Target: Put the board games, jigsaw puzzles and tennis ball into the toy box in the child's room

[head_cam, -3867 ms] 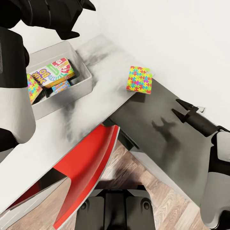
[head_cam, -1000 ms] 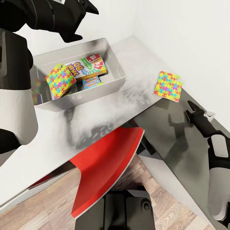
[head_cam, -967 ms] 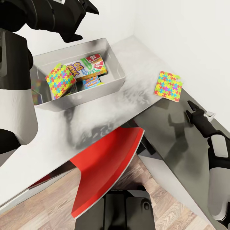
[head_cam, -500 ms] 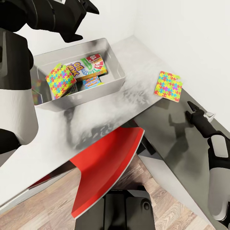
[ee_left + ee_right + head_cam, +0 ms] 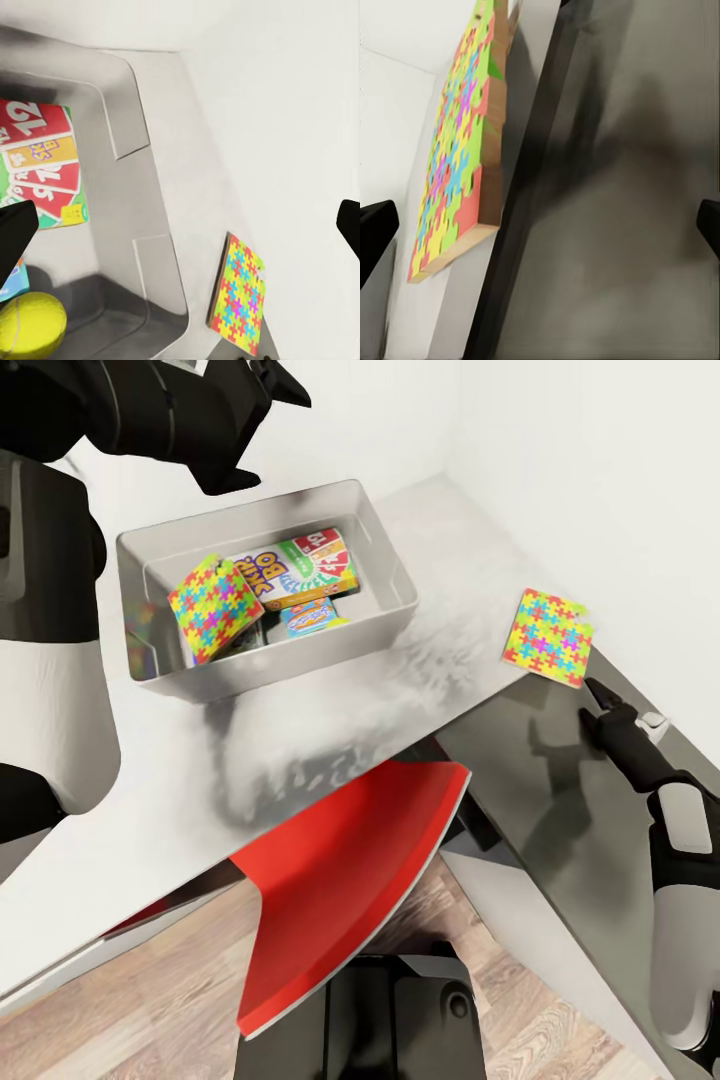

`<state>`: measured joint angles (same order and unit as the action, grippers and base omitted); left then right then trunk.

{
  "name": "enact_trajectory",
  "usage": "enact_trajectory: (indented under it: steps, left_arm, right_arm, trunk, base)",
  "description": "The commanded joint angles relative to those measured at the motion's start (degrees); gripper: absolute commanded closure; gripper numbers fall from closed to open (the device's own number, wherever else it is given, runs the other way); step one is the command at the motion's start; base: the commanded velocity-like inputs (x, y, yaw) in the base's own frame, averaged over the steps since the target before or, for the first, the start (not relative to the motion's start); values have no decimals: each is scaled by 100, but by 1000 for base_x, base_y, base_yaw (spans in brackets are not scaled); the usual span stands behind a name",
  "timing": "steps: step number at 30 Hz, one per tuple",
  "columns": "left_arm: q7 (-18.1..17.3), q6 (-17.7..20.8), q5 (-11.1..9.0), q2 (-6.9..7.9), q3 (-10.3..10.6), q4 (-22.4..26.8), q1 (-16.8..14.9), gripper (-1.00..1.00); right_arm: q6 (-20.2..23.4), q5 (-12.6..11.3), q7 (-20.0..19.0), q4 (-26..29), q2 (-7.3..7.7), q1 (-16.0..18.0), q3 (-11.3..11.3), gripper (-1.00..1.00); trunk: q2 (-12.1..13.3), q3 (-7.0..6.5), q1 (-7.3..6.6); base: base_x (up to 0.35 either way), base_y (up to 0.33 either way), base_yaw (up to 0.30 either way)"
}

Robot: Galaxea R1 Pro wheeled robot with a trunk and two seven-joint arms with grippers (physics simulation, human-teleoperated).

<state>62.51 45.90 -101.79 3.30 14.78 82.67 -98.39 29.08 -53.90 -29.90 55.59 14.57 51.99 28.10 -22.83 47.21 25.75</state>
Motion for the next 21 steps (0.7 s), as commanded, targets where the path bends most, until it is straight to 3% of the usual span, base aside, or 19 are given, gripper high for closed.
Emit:
enact_trajectory:
  steps: [1,21]
  left_arm:
    - [50,7,-43,3,5,2,-6,-100]
    - [50,7,-35,4,13,-1,8,-100]
  right_arm:
    - [45,-24,-1,-2,-2,4,11,-100]
    - [70,-39,-3,24,1,19,11,-100]
  trunk:
    - [-9,6,4]
    - [-9,5,4]
  base:
    - [0,0,53]
    - [0,0,13]
